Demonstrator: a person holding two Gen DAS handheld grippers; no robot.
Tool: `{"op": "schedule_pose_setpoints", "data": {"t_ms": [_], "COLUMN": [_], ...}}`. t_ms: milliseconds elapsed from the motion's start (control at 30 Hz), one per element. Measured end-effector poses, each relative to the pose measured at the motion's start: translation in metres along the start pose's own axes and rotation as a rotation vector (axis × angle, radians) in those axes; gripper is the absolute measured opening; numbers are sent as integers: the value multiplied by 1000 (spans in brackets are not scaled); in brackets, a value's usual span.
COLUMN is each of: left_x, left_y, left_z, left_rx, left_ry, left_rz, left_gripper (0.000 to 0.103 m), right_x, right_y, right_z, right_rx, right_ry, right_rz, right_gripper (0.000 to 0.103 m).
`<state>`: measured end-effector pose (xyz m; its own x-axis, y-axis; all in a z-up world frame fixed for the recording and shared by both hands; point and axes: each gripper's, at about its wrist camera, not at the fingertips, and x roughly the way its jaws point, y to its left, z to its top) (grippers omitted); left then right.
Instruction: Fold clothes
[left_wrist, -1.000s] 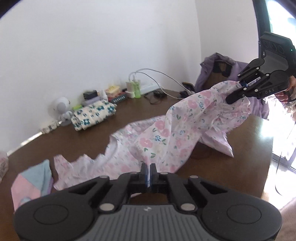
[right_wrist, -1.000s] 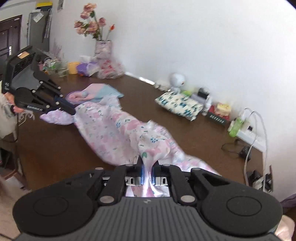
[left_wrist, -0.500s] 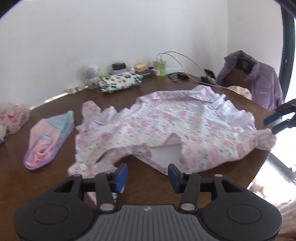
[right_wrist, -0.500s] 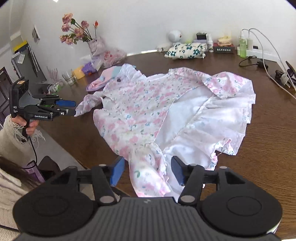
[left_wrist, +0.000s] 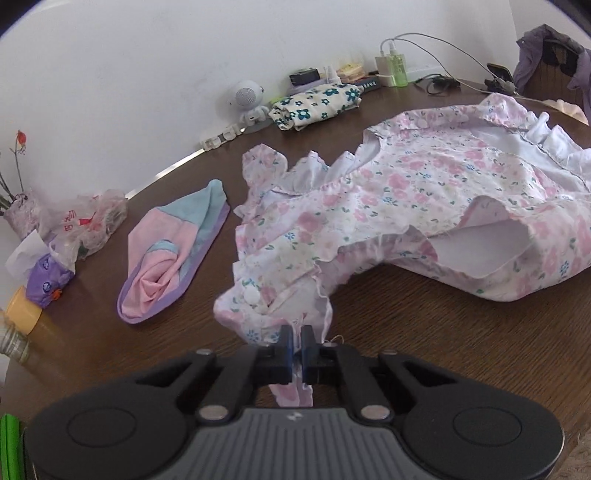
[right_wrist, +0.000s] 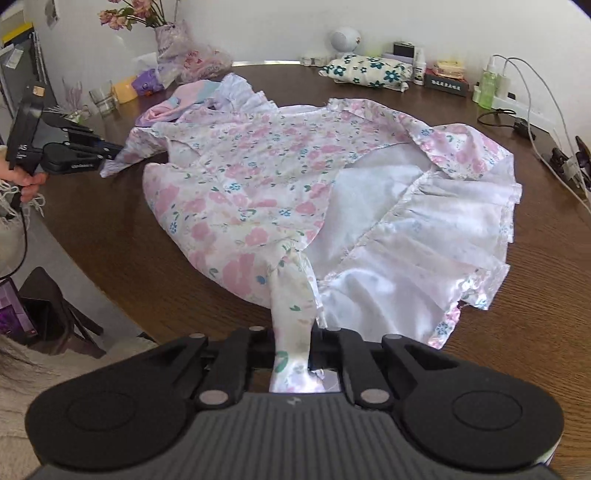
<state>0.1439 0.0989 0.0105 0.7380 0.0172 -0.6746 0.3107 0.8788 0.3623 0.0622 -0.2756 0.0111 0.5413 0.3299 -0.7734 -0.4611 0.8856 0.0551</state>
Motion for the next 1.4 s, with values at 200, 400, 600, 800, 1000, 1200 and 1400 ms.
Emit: {"op": "schedule_pose_setpoints", "data": {"t_ms": [200, 400, 600, 800, 1000, 1200, 1400], "left_x": [-28, -66, -71, 7, 55, 52, 40], "left_y": [6, 22, 41, 56, 58, 64, 76], "left_z": [-30, -39, -5, 28, 27, 22, 17], "left_rx": [-38, -179, -223, -338, -384, -375, -379], "left_ry": [-13, -63, -124, 30, 137, 130, 102], "left_rz": [44, -69, -113, -208, -238, -268, -265], "left_gripper": [3, 35, 61, 61, 46, 3, 3], "right_x": [3, -25, -56, -12, 8, 6, 6], "right_y": [-11, -6, -25, -24, -25, -10, -9], "right_z": [-3, -9, 6, 18, -10, -15, -10], "right_rx": [-49, 40, 274, 365, 486, 387, 278], "right_ry": [24, -13, -240, -158, -173, -163, -119], "right_rz": [-91, 29, 188, 14, -38, -87, -172], "right_gripper": [8, 50, 54, 54, 52, 51, 49]}}
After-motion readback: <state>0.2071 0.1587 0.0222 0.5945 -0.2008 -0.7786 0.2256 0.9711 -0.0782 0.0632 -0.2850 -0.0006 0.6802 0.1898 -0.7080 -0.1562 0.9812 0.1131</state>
